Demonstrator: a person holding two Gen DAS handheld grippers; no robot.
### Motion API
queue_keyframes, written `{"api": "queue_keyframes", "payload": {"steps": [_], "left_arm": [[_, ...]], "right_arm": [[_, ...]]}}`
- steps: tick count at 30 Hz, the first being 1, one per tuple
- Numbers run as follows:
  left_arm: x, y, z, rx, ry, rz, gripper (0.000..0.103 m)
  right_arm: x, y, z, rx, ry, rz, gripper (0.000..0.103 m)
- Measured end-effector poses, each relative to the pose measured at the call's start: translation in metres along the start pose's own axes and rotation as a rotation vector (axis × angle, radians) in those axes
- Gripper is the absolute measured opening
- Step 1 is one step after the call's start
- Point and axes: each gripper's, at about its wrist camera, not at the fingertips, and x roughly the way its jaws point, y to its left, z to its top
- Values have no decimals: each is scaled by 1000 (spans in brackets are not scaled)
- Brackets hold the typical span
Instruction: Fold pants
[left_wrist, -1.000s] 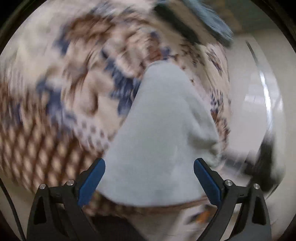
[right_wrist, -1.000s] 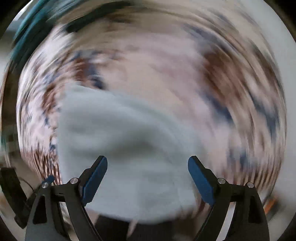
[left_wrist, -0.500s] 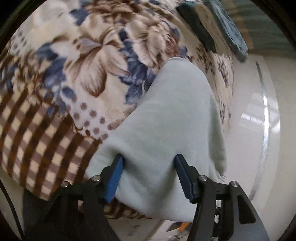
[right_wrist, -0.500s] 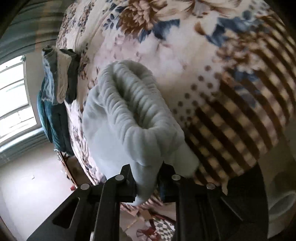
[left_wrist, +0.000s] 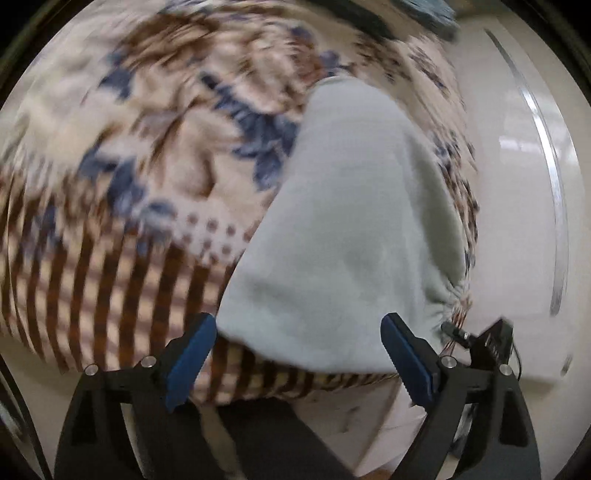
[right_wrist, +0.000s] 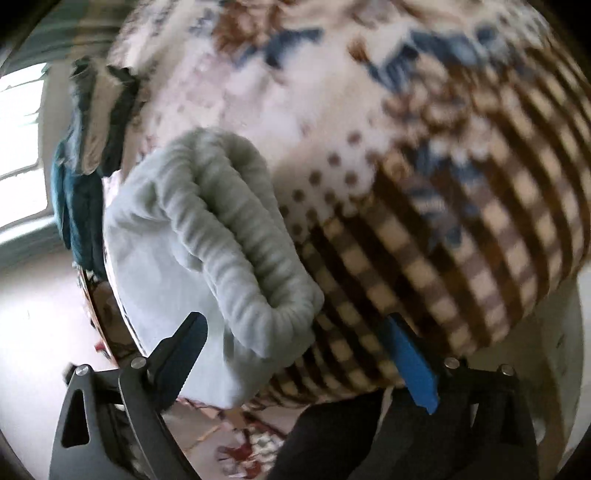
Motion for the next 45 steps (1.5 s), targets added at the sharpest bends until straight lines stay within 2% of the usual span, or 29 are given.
{"api": "queue_keyframes", "payload": {"steps": [2, 3, 5, 7, 8, 10, 11, 14, 16, 18, 19, 20, 21, 22, 23, 25, 28, 32, 35, 38, 45], "left_arm": [[2, -3, 21, 25, -44, -7, 91], [6, -5, 34, 29, -52, -54, 91], [20, -9, 56, 48, -46, -123, 91], [39, -18, 73, 94, -7, -191, 91], [50, -22, 79, 120, 12, -182, 96], [68, -28, 90, 177, 42, -142, 97], [77, -26, 95, 190, 55, -115, 97], [95, -12, 104, 181, 105, -139, 98], [102, -4, 105, 167, 128, -173, 99], [106, 6, 106, 154, 134, -199, 101], [107, 11, 106, 141, 140, -218, 102], [111, 17, 107, 125, 154, -242, 103], [118, 23, 107, 103, 190, -292, 103], [125, 27, 107, 89, 215, -319, 103], [130, 28, 107, 84, 232, -340, 103], [139, 25, 107, 92, 248, -370, 103], [139, 14, 108, 131, 236, -356, 103], [124, 5, 100, 159, 203, -372, 96], [106, 0, 90, 179, 183, -375, 93], [84, -8, 77, 207, 168, -376, 93], [24, -47, 87, 230, 71, -383, 93]], "right_arm": [[9, 7, 10, -52, 8, 35, 100], [15, 10, 18, -59, 18, 64, 100], [38, 12, 28, -61, 62, 205, 100], [59, 16, 42, -69, 112, 284, 100], [73, 19, 50, -89, 148, 309, 100], [99, 19, 60, -128, 207, 259, 102], [106, 17, 64, -129, 229, 263, 103], [112, 14, 72, -120, 263, 302, 103], [111, 21, 69, -159, 286, 327, 103], [106, 36, 63, -177, 330, 477, 101], [103, 43, 61, -205, 334, 503, 101], [100, 52, 58, -272, 333, 477, 101], [102, 57, 57, -323, 333, 404, 101], [110, 56, 60, -359, 326, 277, 99], [117, 48, 65, -337, 327, 249, 99], [124, 38, 75, -277, 333, 287, 101], [123, 44, 80, -264, 331, 319, 102], [108, 53, 77, -271, 300, 388, 86], [95, 58, 74, -282, 281, 395, 79], [82, 66, 69, -288, 274, 427, 78], [33, 103, 74, -362, 238, 489, 77]]}}
